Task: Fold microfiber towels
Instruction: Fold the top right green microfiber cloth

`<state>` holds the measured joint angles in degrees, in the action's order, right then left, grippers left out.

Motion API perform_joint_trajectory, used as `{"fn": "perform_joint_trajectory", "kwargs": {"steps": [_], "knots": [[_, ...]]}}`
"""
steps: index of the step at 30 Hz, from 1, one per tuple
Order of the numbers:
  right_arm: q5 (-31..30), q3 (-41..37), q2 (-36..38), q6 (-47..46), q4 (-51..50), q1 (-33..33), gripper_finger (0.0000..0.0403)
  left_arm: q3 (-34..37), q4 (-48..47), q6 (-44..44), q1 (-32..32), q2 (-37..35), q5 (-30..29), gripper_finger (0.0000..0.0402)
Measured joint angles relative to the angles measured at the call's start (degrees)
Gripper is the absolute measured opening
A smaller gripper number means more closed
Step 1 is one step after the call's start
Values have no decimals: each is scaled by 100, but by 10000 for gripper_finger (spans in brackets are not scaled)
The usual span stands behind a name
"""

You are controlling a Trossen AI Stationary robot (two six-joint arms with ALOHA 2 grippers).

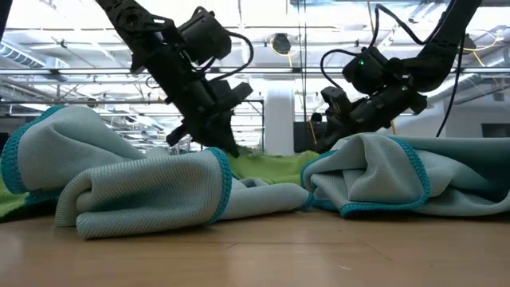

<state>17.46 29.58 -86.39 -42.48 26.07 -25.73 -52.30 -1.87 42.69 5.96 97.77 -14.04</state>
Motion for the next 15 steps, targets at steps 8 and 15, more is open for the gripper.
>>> {"fn": "perform_joint_trajectory", "kwargs": {"steps": [8, 15], "knots": [[947, 2, 67, -156, -253, -361, 172, -60, 30, 95, -13, -10, -156, 121], [1419, 4, 768, -93, -1196, -382, 200, -261, 8, 99, -24, -100, -112, 157]]}}
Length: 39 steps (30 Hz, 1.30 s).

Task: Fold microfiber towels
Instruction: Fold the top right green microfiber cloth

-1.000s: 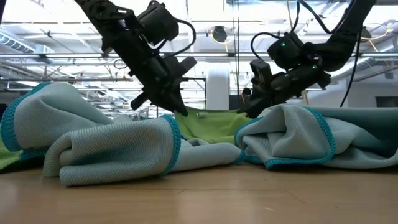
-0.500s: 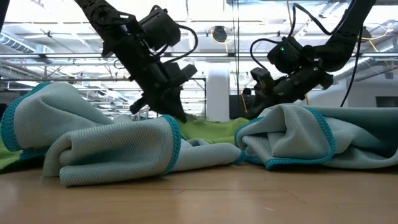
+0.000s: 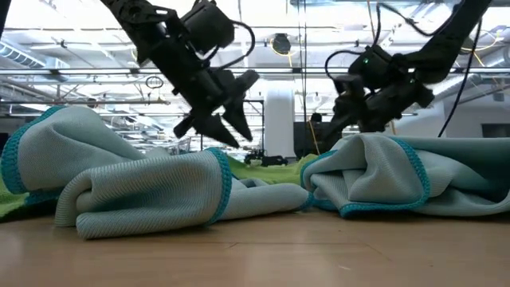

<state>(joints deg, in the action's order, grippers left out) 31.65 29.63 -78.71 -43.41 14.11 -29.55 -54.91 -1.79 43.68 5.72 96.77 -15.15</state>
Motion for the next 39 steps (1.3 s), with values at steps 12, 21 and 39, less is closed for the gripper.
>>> {"fn": "perform_joint_trajectory", "kwargs": {"steps": [12, 21, 39], "knots": [[8, 2, 1636, 1147, -2076, 743, 200, -1003, -603, -1009, -1015, -10, -126, 150], [12, 2, 2132, 1761, -2988, 1144, 200, -1015, -868, -1326, -1945, 335, -492, 240], [171, -42, 2823, 2196, -3990, 1319, 201, -2316, -851, -1508, -2071, 2341, -867, 260]]}}
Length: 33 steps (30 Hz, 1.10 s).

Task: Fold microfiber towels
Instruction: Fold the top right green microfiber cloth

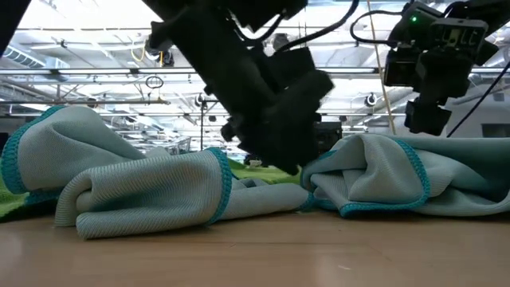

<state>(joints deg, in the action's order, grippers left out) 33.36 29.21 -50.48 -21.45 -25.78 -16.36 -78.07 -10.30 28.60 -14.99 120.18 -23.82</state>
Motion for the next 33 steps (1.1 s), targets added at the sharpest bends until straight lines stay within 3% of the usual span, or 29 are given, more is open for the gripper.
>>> {"fn": "perform_joint_trajectory", "kwargs": {"steps": [5, 15, 21, 27, 33], "knots": [[-5, 0, -2, -17, 68, -2, 201, -13, -360, 400, 1, -13, -256, 264], [-61, -1, -4, 12, 120, -2, 201, 7, -423, 608, -62, -13, -84, 265], [-68, -1, -4, 13, 154, -2, 201, 7, -335, 466, -76, -13, -564, 265], [-74, 0, -4, 13, 156, -2, 201, 9, -552, 127, 64, 76, -103, 264], [-76, -1, -4, -13, 201, -2, 201, 0, -552, 140, 135, 211, -27, 263]]}}
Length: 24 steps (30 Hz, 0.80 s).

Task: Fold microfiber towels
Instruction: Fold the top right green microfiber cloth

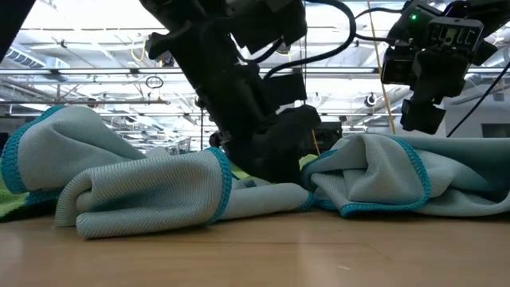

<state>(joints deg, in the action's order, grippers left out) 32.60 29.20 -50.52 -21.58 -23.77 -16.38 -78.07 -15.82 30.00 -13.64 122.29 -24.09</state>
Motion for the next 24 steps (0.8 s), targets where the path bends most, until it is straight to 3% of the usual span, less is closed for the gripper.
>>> {"fn": "perform_joint_trajectory", "kwargs": {"steps": [5, 13, 17, 24], "knots": [[0, -1, -2, 3, 68, 0, 201, -4, -34, -55, 16, 22, 11, 210], [-305, -1, -151, 837, 908, 346, 201, -47, -67, -493, 149, 30, 198, 26], [-469, -1, -472, 1261, 1359, 721, 201, -152, -86, -444, 229, -21, 596, 19], [-1390, 2, -1166, 2369, 2228, 1432, 212, -190, -207, -141, 362, -588, 1278, 9]]}}
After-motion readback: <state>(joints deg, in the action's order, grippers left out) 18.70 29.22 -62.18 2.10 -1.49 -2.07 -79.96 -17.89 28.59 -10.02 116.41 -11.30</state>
